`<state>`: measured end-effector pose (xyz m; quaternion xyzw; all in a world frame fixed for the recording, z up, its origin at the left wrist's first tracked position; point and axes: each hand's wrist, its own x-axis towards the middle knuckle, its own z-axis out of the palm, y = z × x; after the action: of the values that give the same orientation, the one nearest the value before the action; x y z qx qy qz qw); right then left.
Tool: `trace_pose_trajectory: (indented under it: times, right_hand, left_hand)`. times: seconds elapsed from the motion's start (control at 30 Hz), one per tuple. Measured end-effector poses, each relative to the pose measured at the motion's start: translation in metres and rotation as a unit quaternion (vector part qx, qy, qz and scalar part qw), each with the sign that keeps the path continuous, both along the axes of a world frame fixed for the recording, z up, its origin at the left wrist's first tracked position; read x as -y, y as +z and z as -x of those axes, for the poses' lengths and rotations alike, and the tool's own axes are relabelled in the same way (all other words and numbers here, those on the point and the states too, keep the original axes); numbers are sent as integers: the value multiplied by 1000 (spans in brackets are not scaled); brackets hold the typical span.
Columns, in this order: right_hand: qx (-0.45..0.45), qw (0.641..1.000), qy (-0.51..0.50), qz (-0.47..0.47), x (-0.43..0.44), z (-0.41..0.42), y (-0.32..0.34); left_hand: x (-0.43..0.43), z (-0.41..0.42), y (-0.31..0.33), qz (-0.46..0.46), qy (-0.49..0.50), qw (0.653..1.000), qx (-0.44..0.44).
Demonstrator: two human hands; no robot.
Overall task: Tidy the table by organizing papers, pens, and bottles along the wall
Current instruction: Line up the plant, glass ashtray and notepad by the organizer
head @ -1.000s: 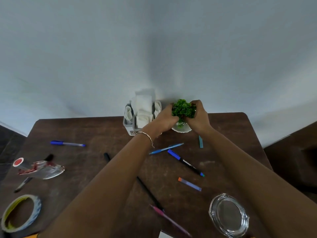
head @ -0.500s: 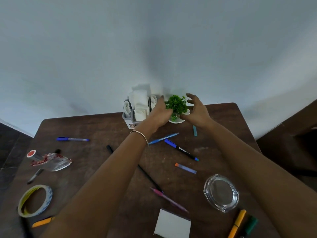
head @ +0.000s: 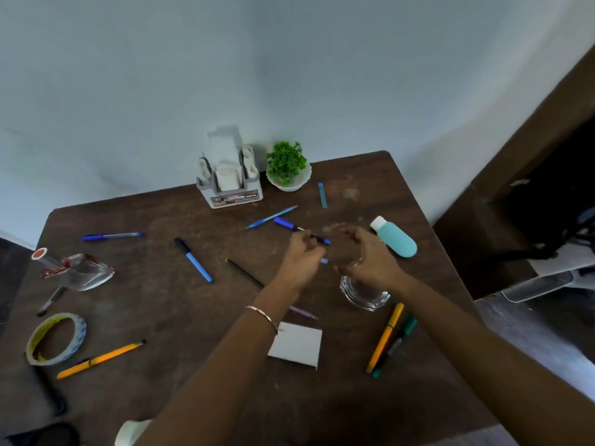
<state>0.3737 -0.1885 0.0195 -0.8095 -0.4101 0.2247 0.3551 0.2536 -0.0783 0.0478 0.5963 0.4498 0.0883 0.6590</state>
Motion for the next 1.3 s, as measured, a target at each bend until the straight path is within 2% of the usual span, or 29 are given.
trace_pose_trajectory:
  times: [0.13,0.33,0.4,0.57,0.73,0.83,0.9,1.0,1.07,1.13,1.2,1.3]
  right_hand:
    - [23,996,-1,81,47,9,-10]
    - [58,986,54,148,70,10,-30]
    - [69,984,51,153,70,11,-30]
    - [162,973,73,148,71,7,-31]
    - [177,968,95,153,70,-3,-29]
    - [158,978,81,105,73,-6,-27]
    - [108,990,65,54,74,-7,-22]
    - [-101,994,38,4,73,-8,-1]
    - [-241,970,20,14,70,-7,13]
    - [-340,940,-7,15,66,-6,25]
    - [-447,894,-34,-9,64,-6,35]
    - [-540,839,-58,-35,63,-7,46]
  left_hand:
    - [34,14,-20,55,-39,997,-31]
    - [58,22,-37,49,-66,994,-73]
    - [62,23,-37,45,-72,994,-71]
    - [70,20,-36,29,-67,995,-66]
    - [76,22,-30,31,-73,995,-63]
    - [74,26,-23,5,-52,998,-36]
    - [70,27,-19,-27,-44,999,-8]
    - [63,25,-11,-87,-72,994,9]
    - [60,21,-7,-81,-82,993,27]
    - [60,16,1,-38,-66,996,46]
    - [57,9,4,-17,-52,996,65]
    - [49,3,6,24,-36,994,96]
